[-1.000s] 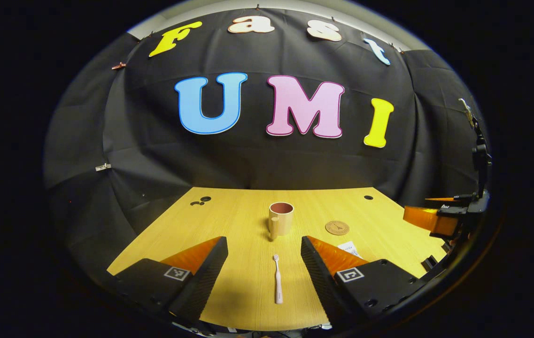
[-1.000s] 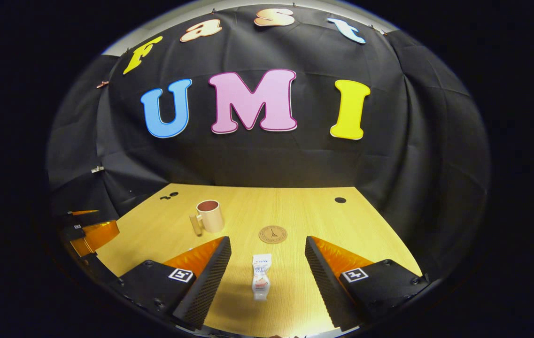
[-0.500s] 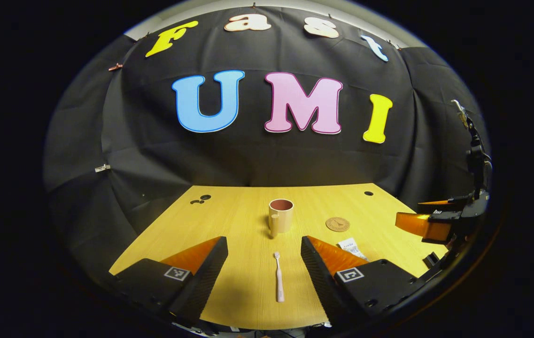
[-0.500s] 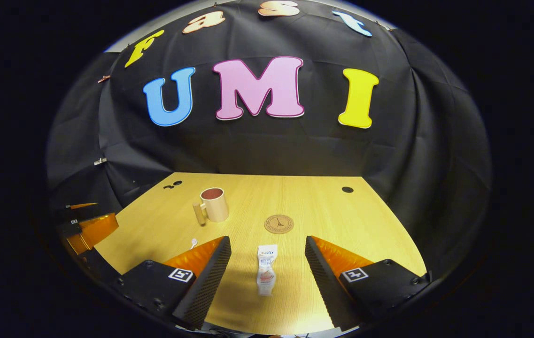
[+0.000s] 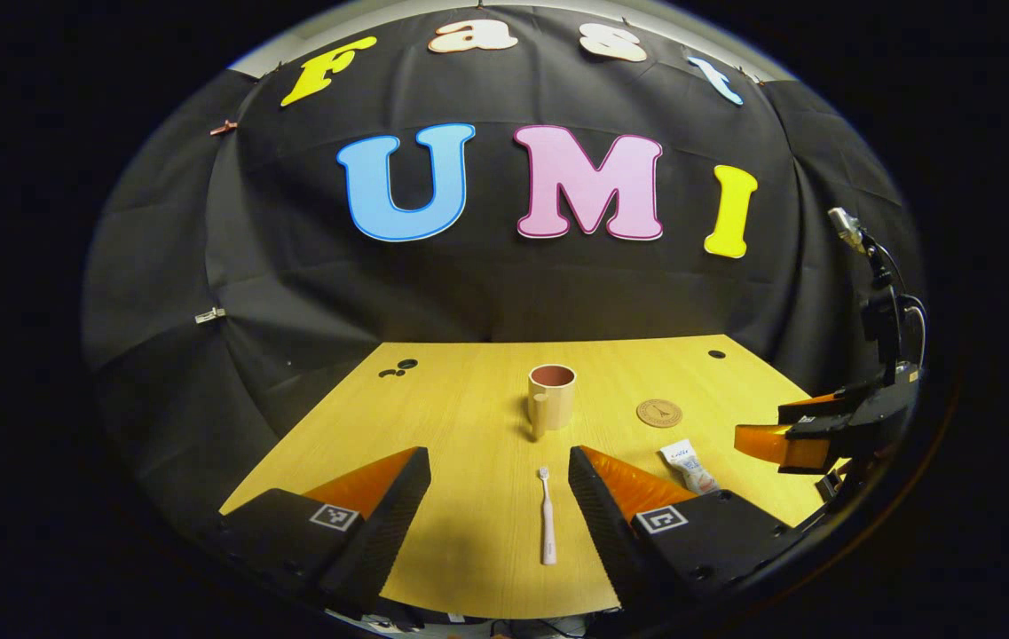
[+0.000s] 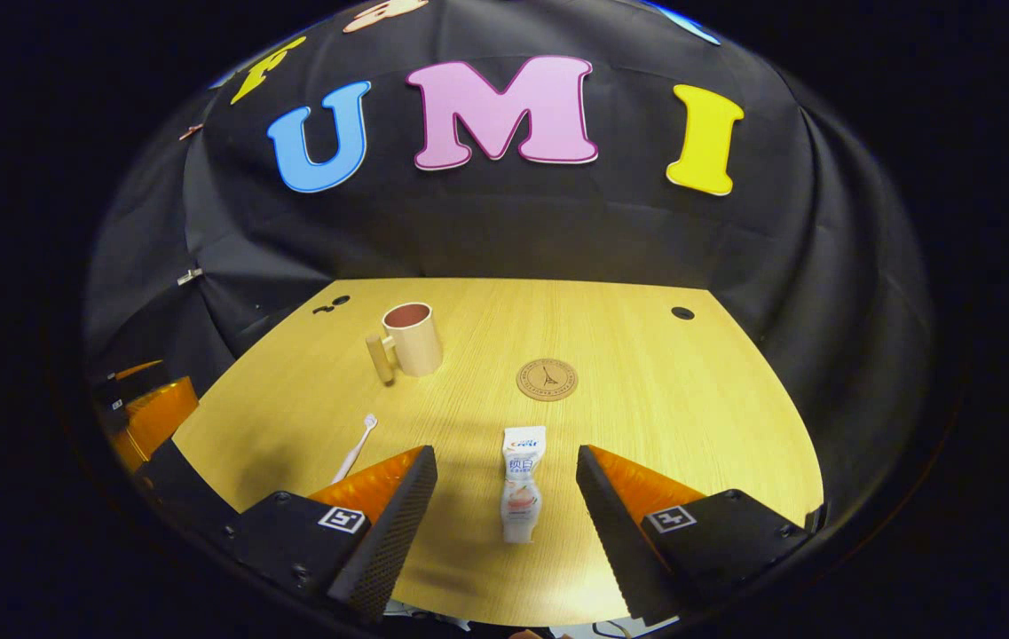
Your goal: Put the toothbrush and toothpaste on the desktop into the cup, then pick up the cup and place it on the coaster on the desktop.
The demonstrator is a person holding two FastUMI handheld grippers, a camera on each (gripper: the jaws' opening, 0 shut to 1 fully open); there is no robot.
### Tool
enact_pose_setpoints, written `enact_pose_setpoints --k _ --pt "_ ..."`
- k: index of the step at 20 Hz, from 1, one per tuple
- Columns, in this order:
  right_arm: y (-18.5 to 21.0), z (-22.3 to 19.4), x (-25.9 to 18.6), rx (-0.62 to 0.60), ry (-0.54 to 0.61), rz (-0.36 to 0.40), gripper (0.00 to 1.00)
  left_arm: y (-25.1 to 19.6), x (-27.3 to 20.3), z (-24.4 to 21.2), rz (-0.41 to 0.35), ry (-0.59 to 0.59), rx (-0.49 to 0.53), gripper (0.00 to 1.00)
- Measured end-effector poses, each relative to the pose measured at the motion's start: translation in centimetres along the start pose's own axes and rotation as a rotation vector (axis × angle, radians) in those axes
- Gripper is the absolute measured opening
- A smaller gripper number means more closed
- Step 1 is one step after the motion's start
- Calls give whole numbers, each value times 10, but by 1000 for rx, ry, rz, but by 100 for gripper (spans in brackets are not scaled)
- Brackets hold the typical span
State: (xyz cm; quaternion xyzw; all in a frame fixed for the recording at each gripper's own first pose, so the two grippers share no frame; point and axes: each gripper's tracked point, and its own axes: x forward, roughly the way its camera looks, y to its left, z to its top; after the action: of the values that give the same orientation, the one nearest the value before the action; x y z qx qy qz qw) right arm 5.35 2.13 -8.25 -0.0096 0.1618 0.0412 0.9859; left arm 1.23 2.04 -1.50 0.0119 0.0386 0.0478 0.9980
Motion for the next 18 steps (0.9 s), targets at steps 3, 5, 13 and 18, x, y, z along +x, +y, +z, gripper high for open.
enact_pose_setpoints --k 3,5,13,18 --pt "-3 -7 23 -40 40 -17 98 7 -2 -10 40 26 -21 98" --pt "-2 -15 38 -45 77 -14 98 13 -5 -17 74 48 -26 98" --pt "-8 -50 89 -55 224 17 98 23 0 -46 197 146 -93 98" --pt "-12 -78 112 -56 330 36 98 14 9 -51 236 179 -103 98"
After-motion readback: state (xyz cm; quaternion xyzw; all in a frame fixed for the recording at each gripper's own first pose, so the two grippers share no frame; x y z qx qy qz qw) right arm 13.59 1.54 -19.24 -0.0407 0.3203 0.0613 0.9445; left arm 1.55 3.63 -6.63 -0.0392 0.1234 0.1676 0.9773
